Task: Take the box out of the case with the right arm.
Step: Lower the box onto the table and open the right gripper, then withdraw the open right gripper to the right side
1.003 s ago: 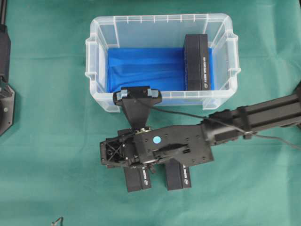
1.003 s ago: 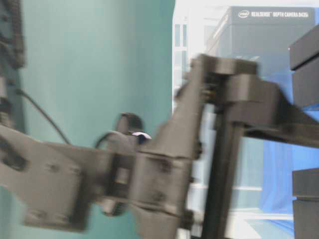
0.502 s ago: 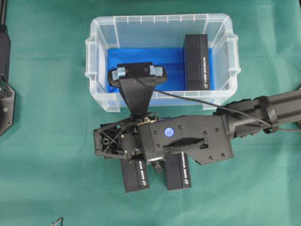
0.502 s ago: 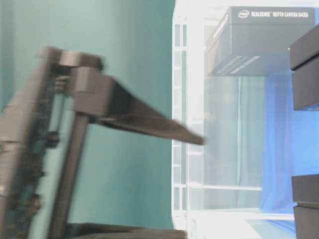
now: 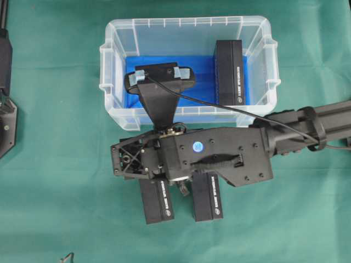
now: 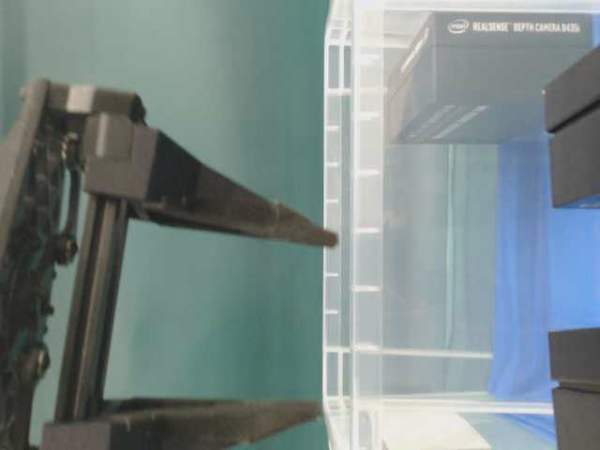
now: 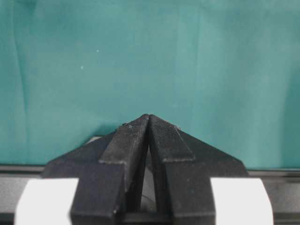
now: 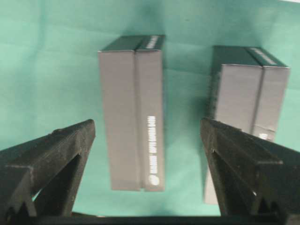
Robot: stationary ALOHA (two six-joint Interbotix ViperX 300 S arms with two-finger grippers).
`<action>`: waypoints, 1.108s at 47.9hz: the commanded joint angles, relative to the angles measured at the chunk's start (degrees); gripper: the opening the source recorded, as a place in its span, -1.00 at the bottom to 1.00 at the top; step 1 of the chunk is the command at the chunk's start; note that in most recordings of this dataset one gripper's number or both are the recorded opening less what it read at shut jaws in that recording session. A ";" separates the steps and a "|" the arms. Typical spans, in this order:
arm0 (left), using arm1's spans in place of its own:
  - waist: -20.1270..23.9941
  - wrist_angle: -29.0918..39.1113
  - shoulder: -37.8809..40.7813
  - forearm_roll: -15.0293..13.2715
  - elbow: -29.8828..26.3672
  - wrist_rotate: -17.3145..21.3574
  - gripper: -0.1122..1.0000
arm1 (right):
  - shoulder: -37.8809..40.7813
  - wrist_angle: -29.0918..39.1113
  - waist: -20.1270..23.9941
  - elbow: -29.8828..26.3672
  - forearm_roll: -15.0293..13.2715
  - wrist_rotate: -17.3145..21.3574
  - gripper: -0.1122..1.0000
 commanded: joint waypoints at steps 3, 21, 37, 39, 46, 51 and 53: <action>-0.18 0.00 -0.09 0.09 -1.23 -0.09 -0.80 | -5.19 0.97 1.23 1.76 -0.26 0.35 0.79; -0.18 0.18 0.00 0.18 -1.23 0.09 -0.80 | -18.02 -1.67 4.75 20.57 -0.18 6.06 0.79; -0.18 0.18 -0.18 0.18 -1.14 0.09 -0.80 | -33.40 -5.54 9.23 40.69 0.00 12.13 0.79; -0.18 0.18 -0.18 0.18 -1.14 0.09 -0.80 | -35.77 -6.15 10.02 43.42 0.00 13.01 0.79; -0.18 0.26 -0.18 0.35 -1.05 0.26 -0.80 | -41.75 -5.89 12.22 50.01 0.00 15.21 0.79; -0.18 0.26 -0.26 0.44 -1.05 0.44 -0.80 | -45.88 -4.75 13.89 53.88 0.00 16.61 0.79; -0.18 0.26 -0.26 0.53 -1.14 0.62 -0.80 | -47.20 -4.39 14.41 55.02 0.00 17.05 0.79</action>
